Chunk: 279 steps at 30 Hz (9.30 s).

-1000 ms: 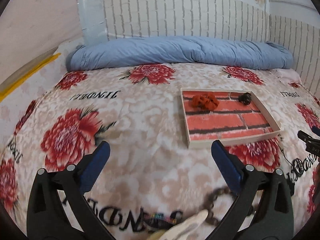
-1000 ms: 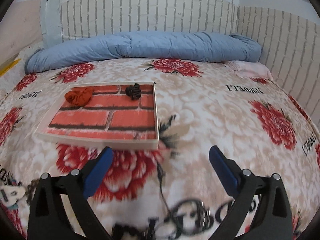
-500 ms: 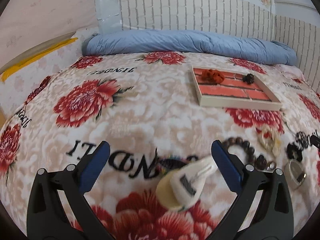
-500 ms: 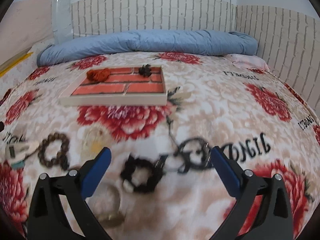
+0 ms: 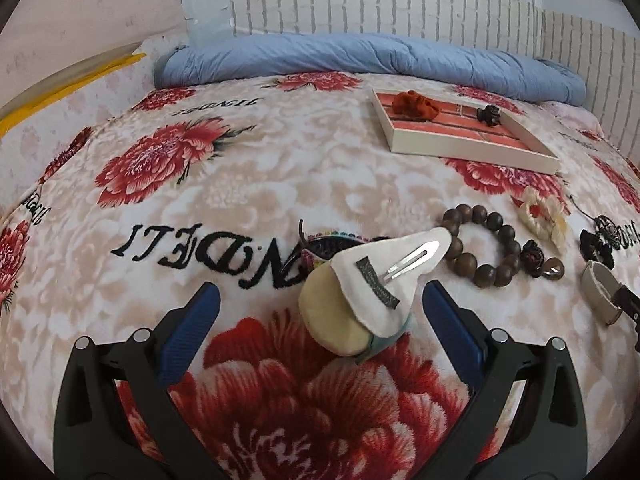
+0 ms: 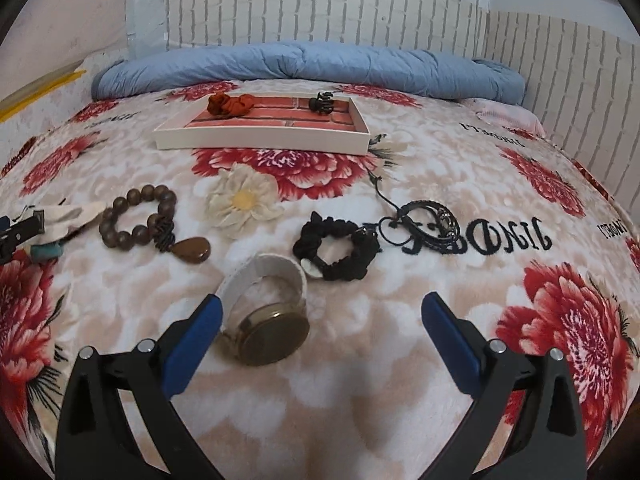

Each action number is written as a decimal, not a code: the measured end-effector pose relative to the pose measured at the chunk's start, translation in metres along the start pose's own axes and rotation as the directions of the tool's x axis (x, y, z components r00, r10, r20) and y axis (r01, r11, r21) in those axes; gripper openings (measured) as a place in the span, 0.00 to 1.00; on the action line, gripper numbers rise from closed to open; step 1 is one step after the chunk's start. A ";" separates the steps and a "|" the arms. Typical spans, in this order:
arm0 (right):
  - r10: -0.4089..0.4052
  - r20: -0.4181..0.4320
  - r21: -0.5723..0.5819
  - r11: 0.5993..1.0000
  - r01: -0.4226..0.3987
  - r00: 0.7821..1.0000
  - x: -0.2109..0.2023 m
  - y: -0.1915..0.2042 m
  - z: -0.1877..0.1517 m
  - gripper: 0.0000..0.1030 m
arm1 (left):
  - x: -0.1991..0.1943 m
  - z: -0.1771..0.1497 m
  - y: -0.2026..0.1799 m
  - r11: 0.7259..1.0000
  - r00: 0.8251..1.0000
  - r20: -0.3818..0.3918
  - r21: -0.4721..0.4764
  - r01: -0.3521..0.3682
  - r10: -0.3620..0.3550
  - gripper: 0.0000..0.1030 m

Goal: Organize jewelry
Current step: 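Grasp the white hair clip with the left tool while the right tool grasps the white-strap watch, then carry the clip and watch into the tray and open both tools, then grasp the wooden bead bracelet with the left tool while the right tool reaches the black scrunchie, then carry the bead bracelet and black scrunchie into the tray and open both tools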

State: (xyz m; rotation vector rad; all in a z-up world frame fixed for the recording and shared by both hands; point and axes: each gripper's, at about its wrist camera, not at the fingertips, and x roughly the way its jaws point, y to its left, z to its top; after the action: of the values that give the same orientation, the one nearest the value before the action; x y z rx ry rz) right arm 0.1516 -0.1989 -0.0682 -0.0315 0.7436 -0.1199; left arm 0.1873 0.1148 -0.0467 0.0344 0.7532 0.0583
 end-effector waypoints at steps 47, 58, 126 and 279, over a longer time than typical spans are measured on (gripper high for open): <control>0.118 -0.096 0.029 0.993 -0.115 0.988 0.024 0.016 0.001 0.43 | 0.003 -0.006 -0.007 0.996 0.995 -0.038 0.019 0.090 -0.089 0.40; 0.140 -0.028 0.042 0.989 -0.139 0.990 0.016 0.001 0.026 0.43 | -0.019 0.015 -0.013 0.996 0.995 0.050 0.010 0.087 -0.088 0.39; 0.117 -0.133 -0.008 0.993 -0.119 0.984 0.280 -0.018 0.275 0.63 | 0.239 0.250 -0.172 0.989 0.988 -0.093 0.076 0.128 -0.121 0.54; 0.258 0.020 -0.023 0.966 -0.257 0.966 0.052 -0.036 0.079 0.14 | 0.034 0.062 -0.111 0.979 0.981 -0.008 0.061 0.195 -0.195 0.18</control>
State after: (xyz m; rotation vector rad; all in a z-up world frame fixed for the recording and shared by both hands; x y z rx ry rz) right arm 0.2394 -0.2416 -0.0420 0.0450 0.7196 0.1359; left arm 0.2587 0.0061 -0.0307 0.0192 0.7566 -0.1517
